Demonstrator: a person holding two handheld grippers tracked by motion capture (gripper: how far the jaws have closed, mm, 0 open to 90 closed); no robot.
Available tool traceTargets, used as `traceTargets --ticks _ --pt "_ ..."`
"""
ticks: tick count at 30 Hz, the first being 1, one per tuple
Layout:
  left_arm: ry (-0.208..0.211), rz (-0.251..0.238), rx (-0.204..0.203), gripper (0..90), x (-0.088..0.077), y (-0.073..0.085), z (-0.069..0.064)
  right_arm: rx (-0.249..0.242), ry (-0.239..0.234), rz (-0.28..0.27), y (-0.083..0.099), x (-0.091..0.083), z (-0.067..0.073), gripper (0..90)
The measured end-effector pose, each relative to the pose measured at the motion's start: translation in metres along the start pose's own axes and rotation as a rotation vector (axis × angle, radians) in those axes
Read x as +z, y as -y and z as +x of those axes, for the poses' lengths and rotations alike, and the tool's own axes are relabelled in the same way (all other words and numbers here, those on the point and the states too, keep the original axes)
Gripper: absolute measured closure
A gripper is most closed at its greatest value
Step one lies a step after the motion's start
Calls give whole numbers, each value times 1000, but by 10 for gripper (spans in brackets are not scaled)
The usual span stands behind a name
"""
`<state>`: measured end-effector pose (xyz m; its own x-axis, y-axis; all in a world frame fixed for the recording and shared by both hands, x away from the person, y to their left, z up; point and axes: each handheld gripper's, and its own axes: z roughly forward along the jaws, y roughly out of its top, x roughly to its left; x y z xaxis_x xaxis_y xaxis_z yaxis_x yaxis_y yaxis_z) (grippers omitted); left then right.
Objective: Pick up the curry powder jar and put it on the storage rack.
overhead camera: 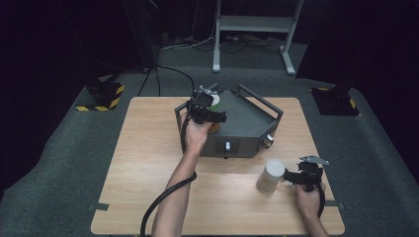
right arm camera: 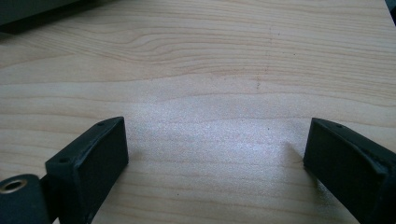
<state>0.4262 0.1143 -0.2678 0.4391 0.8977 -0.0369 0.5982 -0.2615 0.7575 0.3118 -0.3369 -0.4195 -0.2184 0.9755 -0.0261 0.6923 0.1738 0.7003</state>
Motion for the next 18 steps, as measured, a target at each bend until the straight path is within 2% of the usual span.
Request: traceTargets --ticks 5,8,18 --pt "4 -27 5 34 -8 6 0 0 0 0 0 0 0 56" --pt "23 -49 -6 10 -13 11 4 0 0 0 0 0 0 56" --pt "40 -57 -5 4 -24 22 9 1 0 0 0 0 0 56"
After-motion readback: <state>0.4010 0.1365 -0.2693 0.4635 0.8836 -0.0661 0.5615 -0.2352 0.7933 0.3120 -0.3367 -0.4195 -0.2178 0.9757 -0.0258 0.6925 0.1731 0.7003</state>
